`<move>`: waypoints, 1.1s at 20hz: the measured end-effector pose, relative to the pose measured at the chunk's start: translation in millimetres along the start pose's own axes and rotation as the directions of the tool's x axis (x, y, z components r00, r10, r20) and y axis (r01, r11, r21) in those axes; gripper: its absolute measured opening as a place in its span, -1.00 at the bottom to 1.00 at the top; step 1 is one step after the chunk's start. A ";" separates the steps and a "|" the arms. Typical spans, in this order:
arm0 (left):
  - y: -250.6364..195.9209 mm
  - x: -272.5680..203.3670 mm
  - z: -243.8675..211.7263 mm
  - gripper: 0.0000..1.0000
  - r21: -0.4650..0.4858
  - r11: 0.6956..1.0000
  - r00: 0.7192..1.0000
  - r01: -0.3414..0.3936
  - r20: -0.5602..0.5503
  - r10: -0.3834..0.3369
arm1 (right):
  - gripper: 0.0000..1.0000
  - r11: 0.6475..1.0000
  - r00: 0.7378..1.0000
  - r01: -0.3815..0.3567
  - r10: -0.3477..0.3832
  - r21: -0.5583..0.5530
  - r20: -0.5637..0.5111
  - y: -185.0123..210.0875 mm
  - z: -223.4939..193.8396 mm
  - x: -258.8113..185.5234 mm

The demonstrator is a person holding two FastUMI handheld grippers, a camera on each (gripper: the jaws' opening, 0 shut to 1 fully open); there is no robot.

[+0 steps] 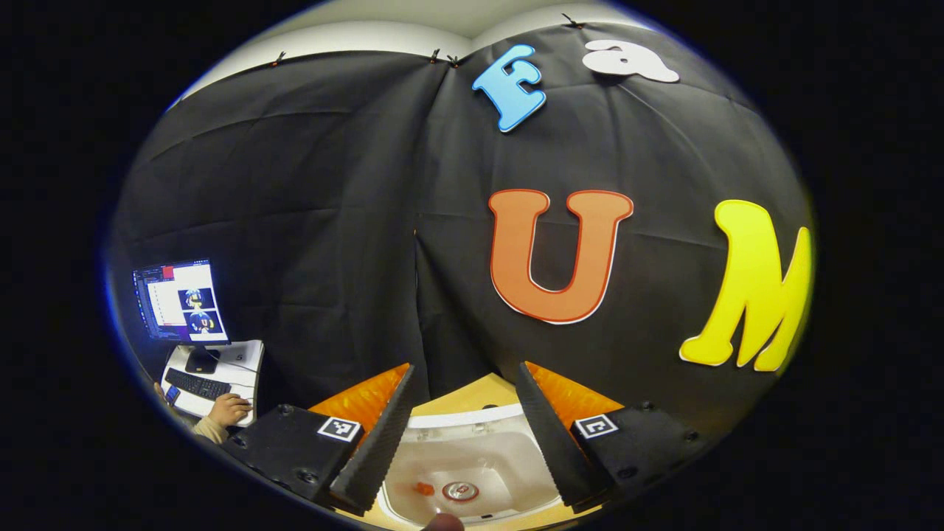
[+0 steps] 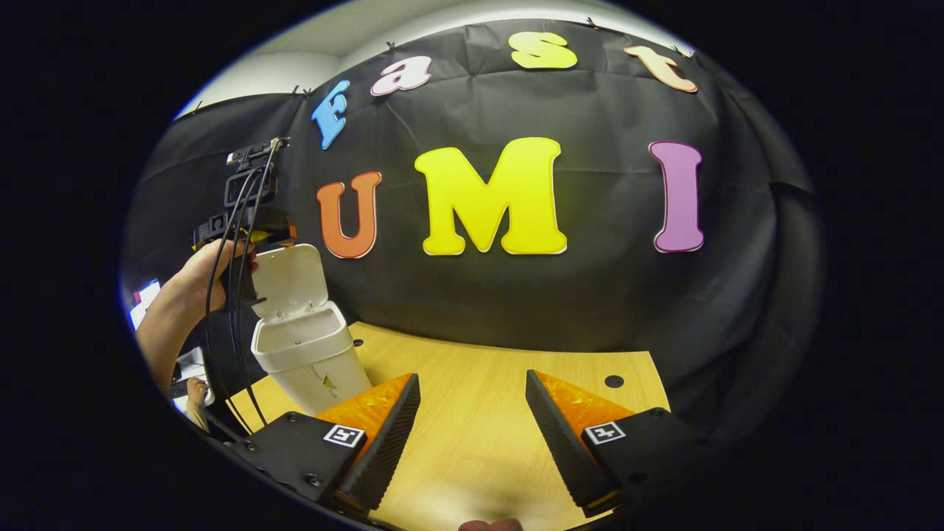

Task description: Press the lid of the desktop garbage bin to open it, pick up the crumpled paper on the desktop and throw it into the bin, then pick up the pop can on the desktop and drop it into the bin, and finally close the garbage bin lid.

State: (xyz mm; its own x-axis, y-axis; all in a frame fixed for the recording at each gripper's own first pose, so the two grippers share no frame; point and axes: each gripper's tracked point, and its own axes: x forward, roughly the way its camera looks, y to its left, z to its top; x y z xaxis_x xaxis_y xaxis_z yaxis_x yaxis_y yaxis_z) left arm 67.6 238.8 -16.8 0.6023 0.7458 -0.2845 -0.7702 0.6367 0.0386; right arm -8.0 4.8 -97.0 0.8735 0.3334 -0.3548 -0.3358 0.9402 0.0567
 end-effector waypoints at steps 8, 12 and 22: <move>-13.4 -25.1 -67.3 0.78 0.029 0.999 0.998 0.041 -0.053 -0.040 | 0.84 1.000 0.999 0.018 -0.019 -0.012 -0.040 -19.1 -24.6 -22.6; -18.7 -24.7 -103.7 0.79 0.080 0.994 0.996 0.075 -0.058 -0.070 | 0.84 0.999 0.997 0.037 -0.038 -0.017 -0.065 -25.5 -36.1 -27.6; -18.2 -24.2 -154.3 0.77 0.090 0.990 0.992 0.112 -0.066 -0.106 | 0.84 1.000 0.996 0.017 -0.018 -0.003 -0.085 -12.7 -44.3 -20.7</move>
State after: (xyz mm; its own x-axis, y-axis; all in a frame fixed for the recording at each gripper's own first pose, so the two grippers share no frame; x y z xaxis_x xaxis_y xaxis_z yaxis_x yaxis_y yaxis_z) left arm 34.7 178.8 -158.4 0.6658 0.6594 -0.3493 -0.6758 0.7313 0.0924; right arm -37.5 -17.2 -131.7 0.8461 0.3097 -0.4337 -0.3215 0.9457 0.0479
